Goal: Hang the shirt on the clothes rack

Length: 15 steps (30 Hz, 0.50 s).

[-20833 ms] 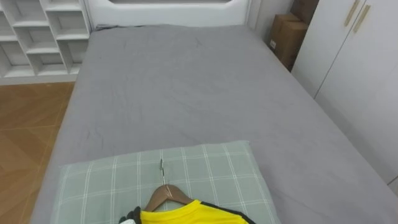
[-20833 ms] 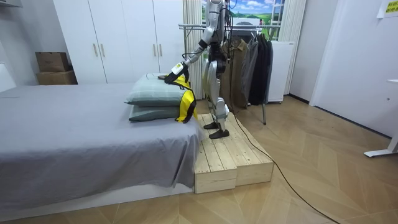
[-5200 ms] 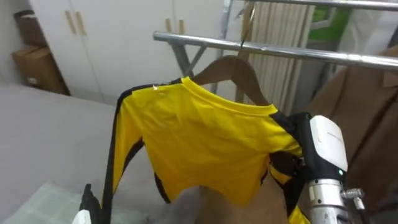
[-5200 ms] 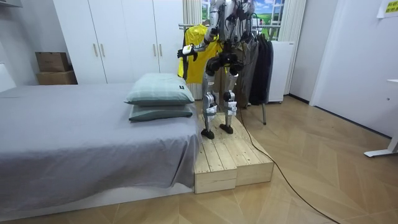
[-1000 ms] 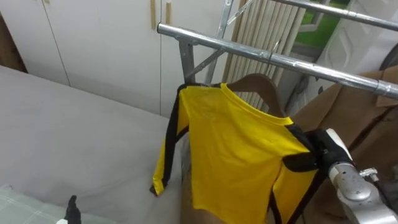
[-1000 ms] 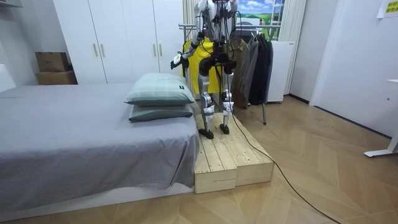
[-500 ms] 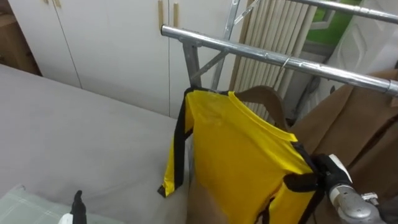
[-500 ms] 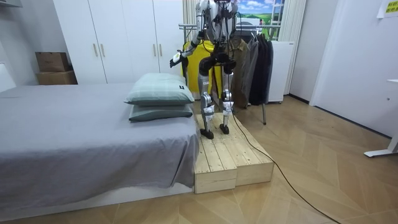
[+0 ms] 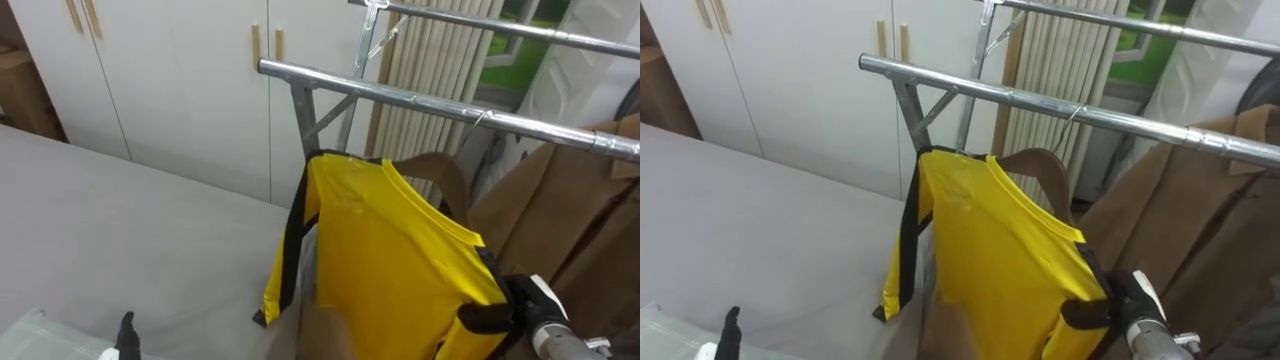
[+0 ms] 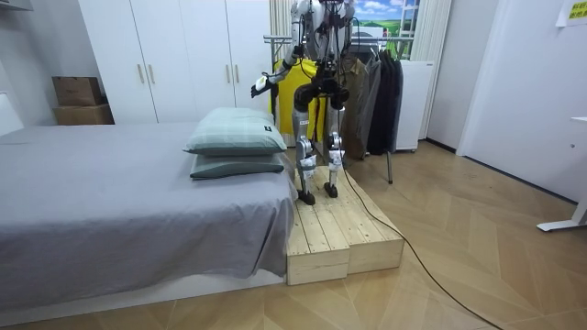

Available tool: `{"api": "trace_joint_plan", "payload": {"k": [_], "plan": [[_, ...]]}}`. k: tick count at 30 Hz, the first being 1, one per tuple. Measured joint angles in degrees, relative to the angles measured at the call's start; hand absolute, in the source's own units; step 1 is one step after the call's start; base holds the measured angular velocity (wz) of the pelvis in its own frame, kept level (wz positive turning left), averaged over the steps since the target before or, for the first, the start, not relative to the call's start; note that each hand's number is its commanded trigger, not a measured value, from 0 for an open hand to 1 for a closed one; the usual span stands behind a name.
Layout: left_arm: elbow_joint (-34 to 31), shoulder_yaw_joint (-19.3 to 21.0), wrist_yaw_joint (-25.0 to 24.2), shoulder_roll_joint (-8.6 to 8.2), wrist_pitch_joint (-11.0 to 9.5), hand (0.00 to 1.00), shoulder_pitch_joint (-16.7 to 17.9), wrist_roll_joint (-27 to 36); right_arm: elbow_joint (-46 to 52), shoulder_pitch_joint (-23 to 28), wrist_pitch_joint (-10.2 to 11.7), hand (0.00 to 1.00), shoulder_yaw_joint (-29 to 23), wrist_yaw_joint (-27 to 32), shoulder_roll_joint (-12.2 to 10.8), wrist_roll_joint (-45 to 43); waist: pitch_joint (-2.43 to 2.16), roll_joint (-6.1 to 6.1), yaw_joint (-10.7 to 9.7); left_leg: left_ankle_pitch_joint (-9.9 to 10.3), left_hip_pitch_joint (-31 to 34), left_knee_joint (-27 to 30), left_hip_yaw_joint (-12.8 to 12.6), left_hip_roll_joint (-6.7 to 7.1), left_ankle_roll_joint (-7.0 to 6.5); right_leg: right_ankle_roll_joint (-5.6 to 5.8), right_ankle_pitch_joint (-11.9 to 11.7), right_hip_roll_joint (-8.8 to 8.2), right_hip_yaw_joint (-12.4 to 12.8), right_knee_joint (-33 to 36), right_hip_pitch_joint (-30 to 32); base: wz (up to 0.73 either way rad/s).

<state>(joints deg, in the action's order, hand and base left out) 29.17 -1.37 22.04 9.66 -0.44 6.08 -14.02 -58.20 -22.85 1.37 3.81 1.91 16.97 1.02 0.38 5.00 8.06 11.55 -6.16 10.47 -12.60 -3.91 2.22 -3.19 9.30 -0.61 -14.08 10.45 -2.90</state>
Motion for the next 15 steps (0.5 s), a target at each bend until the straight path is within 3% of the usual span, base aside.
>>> {"api": "trace_joint_plan", "payload": {"k": [6,15], "plan": [[-0.24,-0.06,1.02,0.0,0.0,0.0,0.0,0.02,0.03,0.74,0.03,1.0,0.0,-0.08,-0.06,2.04,-0.74,-0.18,-0.03,0.0,0.07,0.02,0.04,0.02,0.0,0.0,-0.01,-0.02,-0.18,0.14,-0.09,0.0],[-0.22,-0.17,1.3,0.01,0.0,0.0,0.01,0.02,0.03,0.85,0.51,1.0,-0.04,0.71,-0.06,2.01,-0.65,-0.19,-0.23,0.0,0.08,-0.2,0.11,-0.13,0.0,-0.01,-0.02,0.13,-0.27,0.08,-0.14,0.0]]}}
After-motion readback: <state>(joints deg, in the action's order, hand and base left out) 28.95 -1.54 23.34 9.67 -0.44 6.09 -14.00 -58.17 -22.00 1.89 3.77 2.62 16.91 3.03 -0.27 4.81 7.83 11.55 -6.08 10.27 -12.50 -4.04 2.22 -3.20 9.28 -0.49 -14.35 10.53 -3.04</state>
